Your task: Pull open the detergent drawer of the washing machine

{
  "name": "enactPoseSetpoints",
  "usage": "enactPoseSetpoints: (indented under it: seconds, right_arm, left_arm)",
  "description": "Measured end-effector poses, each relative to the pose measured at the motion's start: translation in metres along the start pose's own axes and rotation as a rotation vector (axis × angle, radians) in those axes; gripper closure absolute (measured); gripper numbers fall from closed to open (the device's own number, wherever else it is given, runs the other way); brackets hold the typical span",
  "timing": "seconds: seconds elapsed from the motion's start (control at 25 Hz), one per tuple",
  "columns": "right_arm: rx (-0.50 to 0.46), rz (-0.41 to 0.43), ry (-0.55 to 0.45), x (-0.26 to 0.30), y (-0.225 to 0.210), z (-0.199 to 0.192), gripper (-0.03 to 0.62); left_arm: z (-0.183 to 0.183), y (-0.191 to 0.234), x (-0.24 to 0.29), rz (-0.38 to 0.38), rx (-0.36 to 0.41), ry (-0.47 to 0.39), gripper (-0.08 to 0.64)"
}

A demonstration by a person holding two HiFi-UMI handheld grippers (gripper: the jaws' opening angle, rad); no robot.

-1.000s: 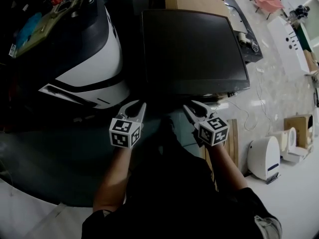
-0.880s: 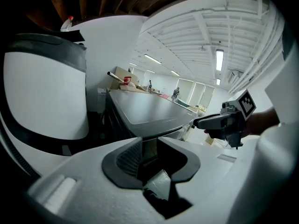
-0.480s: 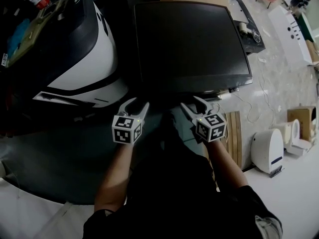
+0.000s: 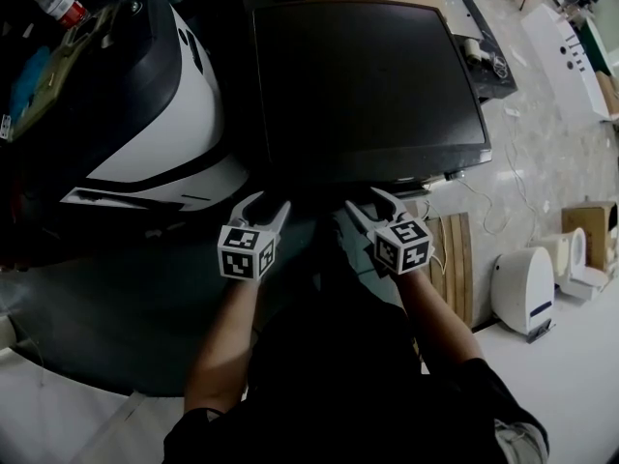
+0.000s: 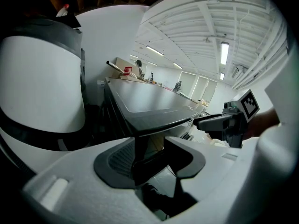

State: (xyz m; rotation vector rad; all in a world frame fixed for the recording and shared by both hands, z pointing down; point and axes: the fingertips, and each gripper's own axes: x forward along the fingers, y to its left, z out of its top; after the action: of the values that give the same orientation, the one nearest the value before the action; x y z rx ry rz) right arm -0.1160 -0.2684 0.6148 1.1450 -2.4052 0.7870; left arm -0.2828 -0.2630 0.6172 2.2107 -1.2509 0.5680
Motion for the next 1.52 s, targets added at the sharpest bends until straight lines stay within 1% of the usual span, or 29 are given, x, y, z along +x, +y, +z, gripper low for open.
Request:
enactPoseSetpoints:
  seconds: [0.24, 0.44, 0.64, 0.8, 0.92, 1.16, 1.32, 1.52]
  right_arm:
    - [0.014, 0.001, 0.003, 0.007, -0.001, -0.001, 0.37]
    - [0.008, 0.0, 0.012, 0.009, -0.001, -0.001, 0.37]
    - [-0.019, -0.005, 0.003, 0.011, 0.0, -0.002, 0.37]
    - [-0.039, 0.007, 0.005, 0.012, 0.001, -0.003, 0.37]
    - [-0.033, 0.012, 0.011, 0.009, 0.001, -0.005, 0.37]
    - [-0.032, 0.02, 0.013, 0.001, 0.009, -0.012, 0.37]
    - [-0.036, 0.014, 0.016, -0.006, 0.013, -0.018, 0.37]
    - [-0.006, -0.001, 0.027, -0.017, 0.02, -0.028, 0.37]
  left_arm:
    - [-0.001, 0.001, 0.003, 0.003, 0.001, 0.011, 0.354]
    - [-0.001, 0.001, 0.005, 0.005, 0.004, 0.01, 0.353]
    - [-0.002, 0.0, 0.007, 0.0, 0.009, 0.009, 0.353]
    - [-0.004, -0.004, 0.006, -0.026, 0.029, 0.008, 0.344]
    - [-0.004, -0.006, 0.005, -0.036, 0.019, 0.008, 0.344]
    - [-0.011, -0.011, -0.004, -0.032, 0.014, 0.007, 0.345]
    - [-0.017, -0.016, -0.009, -0.036, 0.023, 0.016, 0.345]
    - [-0.028, -0.021, -0.02, -0.036, 0.045, 0.036, 0.36]
